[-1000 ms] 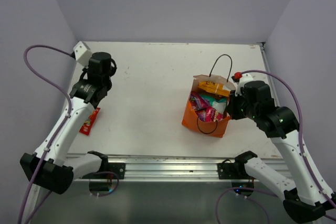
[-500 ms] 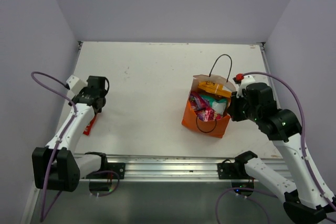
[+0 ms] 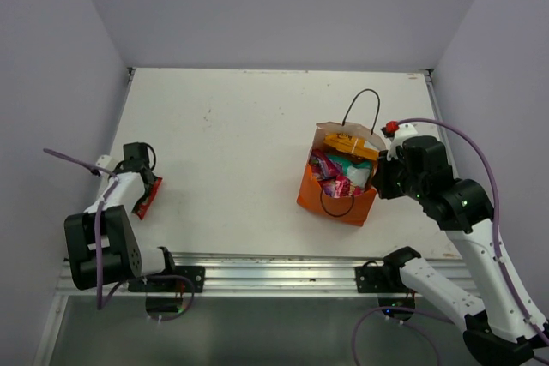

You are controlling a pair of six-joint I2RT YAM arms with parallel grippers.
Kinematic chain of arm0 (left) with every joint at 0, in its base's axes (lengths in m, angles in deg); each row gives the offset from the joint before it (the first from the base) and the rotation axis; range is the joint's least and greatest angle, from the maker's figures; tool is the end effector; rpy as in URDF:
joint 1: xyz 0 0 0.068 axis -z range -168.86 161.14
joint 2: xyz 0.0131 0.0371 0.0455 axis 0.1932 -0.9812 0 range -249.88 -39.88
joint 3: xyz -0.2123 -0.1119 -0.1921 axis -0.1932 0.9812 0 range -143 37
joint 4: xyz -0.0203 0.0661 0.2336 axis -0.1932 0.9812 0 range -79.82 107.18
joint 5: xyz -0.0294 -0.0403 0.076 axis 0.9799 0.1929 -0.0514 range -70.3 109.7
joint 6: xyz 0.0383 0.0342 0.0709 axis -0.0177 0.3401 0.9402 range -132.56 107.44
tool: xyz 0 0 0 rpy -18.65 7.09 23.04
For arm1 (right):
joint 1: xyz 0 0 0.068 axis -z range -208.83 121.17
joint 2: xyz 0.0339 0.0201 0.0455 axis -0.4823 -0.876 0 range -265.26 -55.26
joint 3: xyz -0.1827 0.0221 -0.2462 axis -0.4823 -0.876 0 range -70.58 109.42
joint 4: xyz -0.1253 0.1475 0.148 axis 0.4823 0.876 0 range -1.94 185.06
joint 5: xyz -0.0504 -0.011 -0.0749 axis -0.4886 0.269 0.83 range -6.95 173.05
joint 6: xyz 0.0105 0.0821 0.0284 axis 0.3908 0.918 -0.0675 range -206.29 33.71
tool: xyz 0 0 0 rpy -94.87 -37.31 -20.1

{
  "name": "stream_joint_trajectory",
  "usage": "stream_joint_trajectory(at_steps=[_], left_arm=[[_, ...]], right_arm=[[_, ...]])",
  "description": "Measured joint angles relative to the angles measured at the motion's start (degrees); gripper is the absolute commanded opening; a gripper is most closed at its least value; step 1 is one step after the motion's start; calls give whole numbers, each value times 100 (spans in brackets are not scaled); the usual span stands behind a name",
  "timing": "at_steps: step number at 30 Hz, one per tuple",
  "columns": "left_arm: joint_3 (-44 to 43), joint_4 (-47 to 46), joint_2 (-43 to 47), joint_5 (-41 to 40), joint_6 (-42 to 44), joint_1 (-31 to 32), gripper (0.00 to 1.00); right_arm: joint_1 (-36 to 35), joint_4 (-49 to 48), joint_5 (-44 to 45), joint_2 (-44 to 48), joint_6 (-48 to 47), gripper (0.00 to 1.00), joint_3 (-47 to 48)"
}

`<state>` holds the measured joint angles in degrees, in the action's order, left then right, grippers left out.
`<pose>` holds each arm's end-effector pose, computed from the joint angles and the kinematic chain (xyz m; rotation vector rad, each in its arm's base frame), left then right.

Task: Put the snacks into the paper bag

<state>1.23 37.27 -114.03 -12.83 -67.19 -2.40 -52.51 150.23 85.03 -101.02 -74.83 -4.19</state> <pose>0.1948 0.0898 0.1816 -1.5363 1.9868 0.4933 0.1061 0.0436 0.3634 -0.2279 2.2996 0.2759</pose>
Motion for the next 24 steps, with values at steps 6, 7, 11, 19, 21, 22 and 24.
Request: stream_joint_trajectory(at_steps=[6,7,11,19,21,22,24], left_arm=[[-151,-651,-59,125,118,4,0],[-151,-645,-50,175,136,2,0],[-262,-417,232,549,306,22,0],[-2140,-516,1161,1539,636,1554,0],[-2603,-804,1147,2039,723,1982,0],[-2813,-949,1036,2247,809,2210,0],[-3300,-1158,702,2581,1040,2776,0]], right_arm=[[0,0,2,-24,0,0,2],[0,-2,2,-26,0,0,0],[0,-4,0,-57,0,0,0],[0,-44,-4,-125,0,0,2],[0,-46,-4,-125,0,0,2],[0,-46,-4,-125,0,0,2],[0,-46,-22,-127,0,0,2]])
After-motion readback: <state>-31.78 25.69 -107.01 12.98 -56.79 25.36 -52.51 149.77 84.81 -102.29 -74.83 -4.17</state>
